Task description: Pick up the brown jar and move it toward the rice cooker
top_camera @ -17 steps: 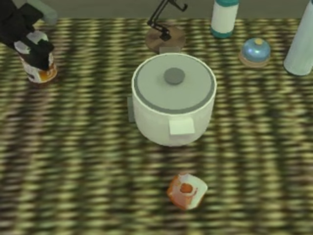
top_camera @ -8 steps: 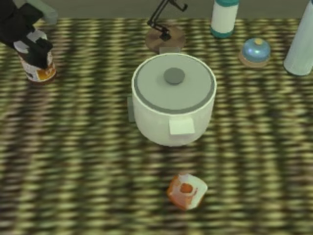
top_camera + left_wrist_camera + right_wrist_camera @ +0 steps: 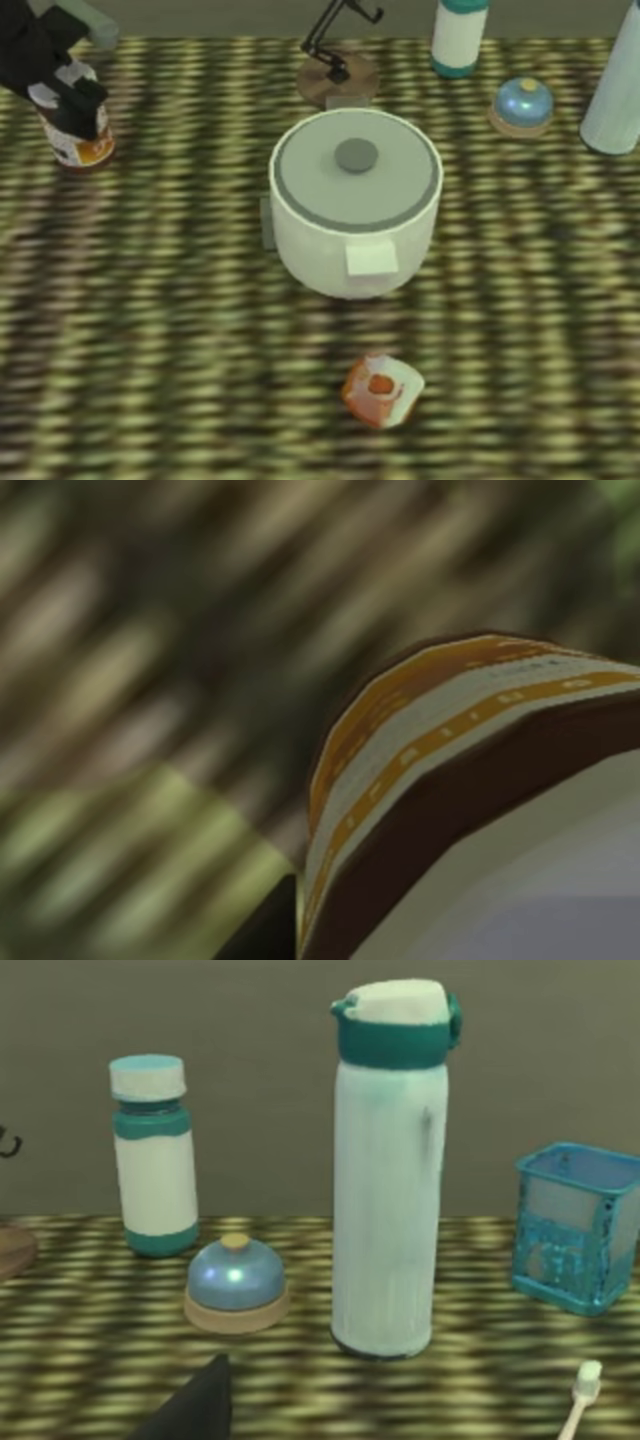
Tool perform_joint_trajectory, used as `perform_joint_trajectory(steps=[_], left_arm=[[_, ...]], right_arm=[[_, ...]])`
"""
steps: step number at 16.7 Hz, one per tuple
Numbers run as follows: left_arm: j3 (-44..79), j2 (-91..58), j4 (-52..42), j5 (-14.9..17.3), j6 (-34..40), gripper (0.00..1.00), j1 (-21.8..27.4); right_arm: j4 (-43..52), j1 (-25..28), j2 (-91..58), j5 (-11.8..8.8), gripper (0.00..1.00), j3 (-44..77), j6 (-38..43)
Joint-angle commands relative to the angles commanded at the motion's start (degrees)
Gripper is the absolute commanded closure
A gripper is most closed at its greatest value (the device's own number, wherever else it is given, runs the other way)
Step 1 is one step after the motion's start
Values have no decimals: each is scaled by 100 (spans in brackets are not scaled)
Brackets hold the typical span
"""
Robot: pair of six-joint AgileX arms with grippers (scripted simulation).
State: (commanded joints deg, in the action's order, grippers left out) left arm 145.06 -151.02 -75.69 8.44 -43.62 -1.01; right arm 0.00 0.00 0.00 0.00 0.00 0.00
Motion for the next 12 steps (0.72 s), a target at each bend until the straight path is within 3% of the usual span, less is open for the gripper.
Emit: perform_joint_trajectory(steps=[5,12], left_arm=[[-416,408,8,-5,-34,100,-22],[-2603,2583,48,-26,-48,100,-170]], right_arm=[[0,0,0,0,0,0,0],[0,0,0,0,0,0,0]])
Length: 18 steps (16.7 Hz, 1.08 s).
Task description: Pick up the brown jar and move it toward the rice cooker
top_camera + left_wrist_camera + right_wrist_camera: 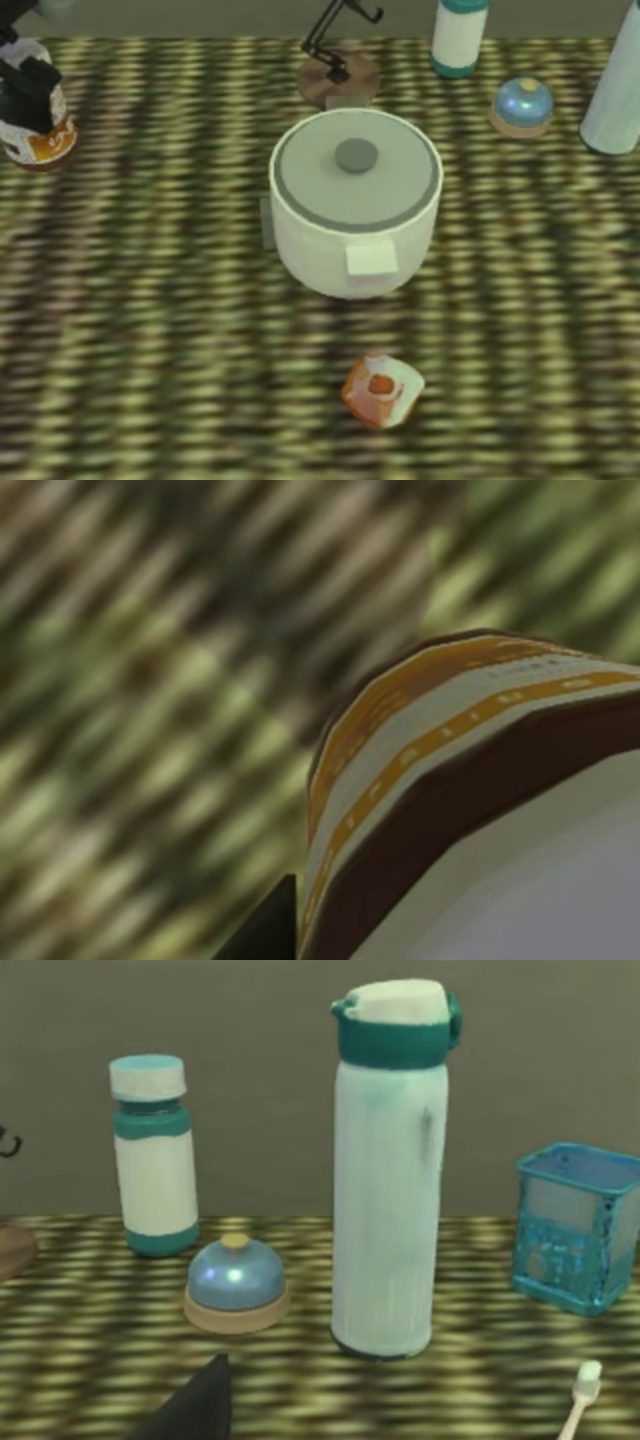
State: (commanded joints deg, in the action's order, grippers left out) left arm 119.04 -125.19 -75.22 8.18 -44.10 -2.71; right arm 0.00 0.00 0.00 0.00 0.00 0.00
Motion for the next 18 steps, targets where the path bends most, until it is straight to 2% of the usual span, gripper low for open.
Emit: perform_joint_trajectory(steps=[3,11,14,18], left_arm=[[-506,497,-21,-4,-11,100,-42],[-622,540,32,-49,175,100,72],[-913,600,231,-192,902,100,350],[-1454,801,698,-488,2382,100,875]], right_arm=[[0,0,0,0,0,0,0],[0,0,0,0,0,0,0],[0,0,0,0,0,0,0],[0,0,0,0,0,0,0]])
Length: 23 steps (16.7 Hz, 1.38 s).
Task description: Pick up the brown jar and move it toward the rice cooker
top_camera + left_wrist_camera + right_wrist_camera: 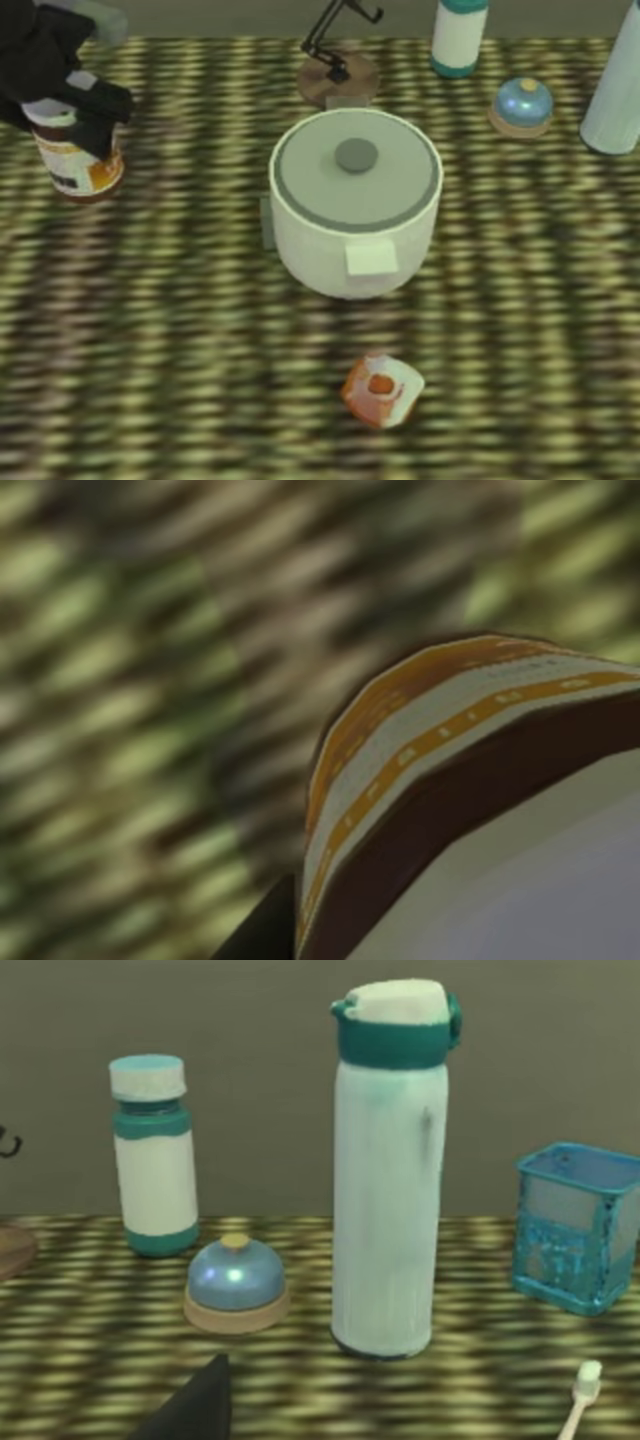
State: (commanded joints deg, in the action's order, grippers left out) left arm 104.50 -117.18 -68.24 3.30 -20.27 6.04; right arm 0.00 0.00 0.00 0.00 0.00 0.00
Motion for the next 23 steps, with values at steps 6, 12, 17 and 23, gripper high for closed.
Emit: perform_joint_trajectory(steps=[6,12,17,23], left_arm=[[-922,380,803,-501,2698,100,820],[-1460,542,1169,-740,3782,100,1244],[-1460,508,1177,-729,3757,100,1221],[-1953,169,2066,-729,3731,100,1195]], right_arm=[[0,0,0,0,0,0,0],[0,0,0,0,0,0,0],[0,0,0,0,0,0,0],[0,0,0,0,0,0,0]])
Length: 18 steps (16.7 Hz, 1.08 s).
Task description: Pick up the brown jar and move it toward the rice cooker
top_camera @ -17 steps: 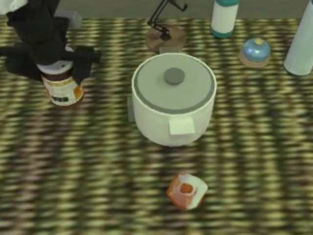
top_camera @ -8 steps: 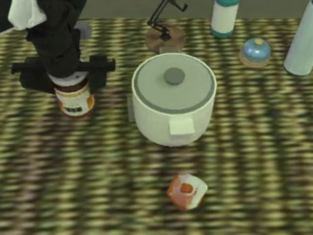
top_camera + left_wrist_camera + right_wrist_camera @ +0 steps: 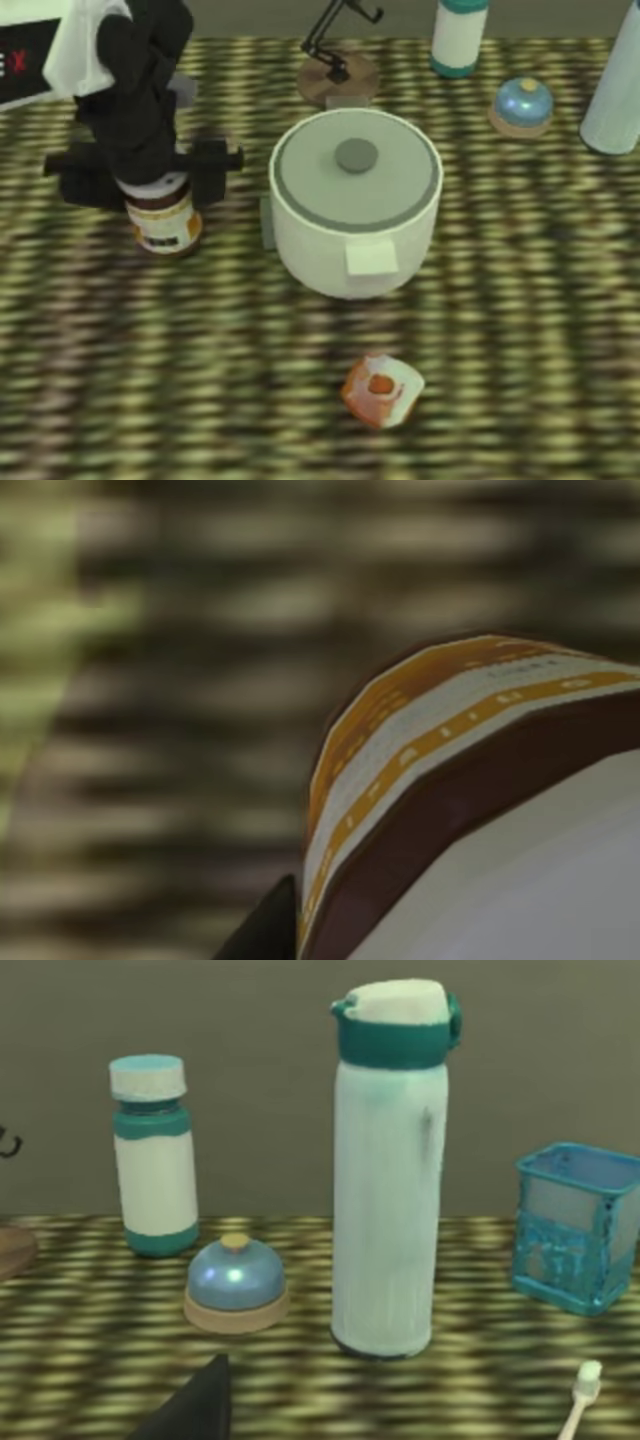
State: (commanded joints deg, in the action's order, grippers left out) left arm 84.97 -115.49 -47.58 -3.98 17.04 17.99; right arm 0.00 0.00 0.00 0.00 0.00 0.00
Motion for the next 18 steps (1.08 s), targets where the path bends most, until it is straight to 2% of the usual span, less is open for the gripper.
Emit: perform_joint_trajectory(steps=[4,17,18], left_arm=[[-53,-45,71,3,-4,100,0],[-53,-45,71,3,-4,2,0],[-53,-45,71,3,-4,0,0]], right_arm=[[0,0,0,0,0,0,0],[0,0,0,0,0,0,0],[0,0,0,0,0,0,0]])
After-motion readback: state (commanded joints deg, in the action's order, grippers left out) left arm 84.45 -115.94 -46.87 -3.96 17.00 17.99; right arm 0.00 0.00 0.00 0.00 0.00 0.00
